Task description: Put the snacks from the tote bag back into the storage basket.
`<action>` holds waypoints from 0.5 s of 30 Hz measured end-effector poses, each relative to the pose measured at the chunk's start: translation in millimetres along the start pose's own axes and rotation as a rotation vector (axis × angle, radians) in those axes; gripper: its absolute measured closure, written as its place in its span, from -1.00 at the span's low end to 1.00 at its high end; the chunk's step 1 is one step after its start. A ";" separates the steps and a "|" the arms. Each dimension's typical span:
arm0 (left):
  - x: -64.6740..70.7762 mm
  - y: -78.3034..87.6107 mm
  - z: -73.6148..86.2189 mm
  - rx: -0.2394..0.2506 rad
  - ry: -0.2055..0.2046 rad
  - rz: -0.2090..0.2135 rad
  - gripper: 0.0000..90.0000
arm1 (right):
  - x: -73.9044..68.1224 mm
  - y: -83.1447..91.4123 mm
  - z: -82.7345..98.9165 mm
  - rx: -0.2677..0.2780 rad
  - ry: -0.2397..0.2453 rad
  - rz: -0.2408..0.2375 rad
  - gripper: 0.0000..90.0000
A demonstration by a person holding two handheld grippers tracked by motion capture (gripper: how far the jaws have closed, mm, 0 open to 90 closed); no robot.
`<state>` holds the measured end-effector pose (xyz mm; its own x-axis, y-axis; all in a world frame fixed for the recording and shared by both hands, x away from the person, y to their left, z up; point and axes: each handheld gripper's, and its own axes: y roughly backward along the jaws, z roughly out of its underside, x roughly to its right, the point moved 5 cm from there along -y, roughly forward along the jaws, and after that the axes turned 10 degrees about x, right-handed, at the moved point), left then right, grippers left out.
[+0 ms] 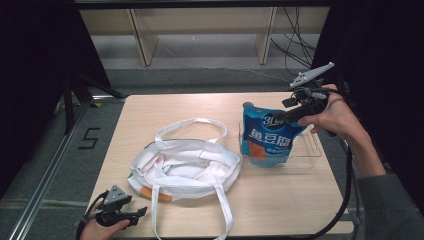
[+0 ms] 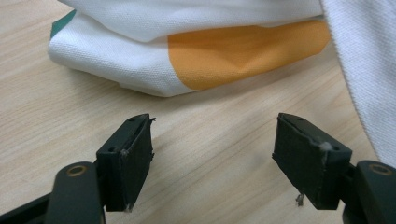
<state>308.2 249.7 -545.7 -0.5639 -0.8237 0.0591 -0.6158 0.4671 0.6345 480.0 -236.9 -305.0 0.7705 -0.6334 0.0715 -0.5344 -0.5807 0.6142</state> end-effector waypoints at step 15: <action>-0.1 -0.9 0.9 -0.001 0.009 -0.003 -0.39 | -0.5 7.4 12.7 0.028 -0.039 0.046 -0.17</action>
<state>308.3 249.7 -546.9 -0.5572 -0.8279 0.0644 -0.6168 0.4645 0.6355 471.4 -247.3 -310.5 0.7313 -0.6786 0.0683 -0.5786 -0.5643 0.5889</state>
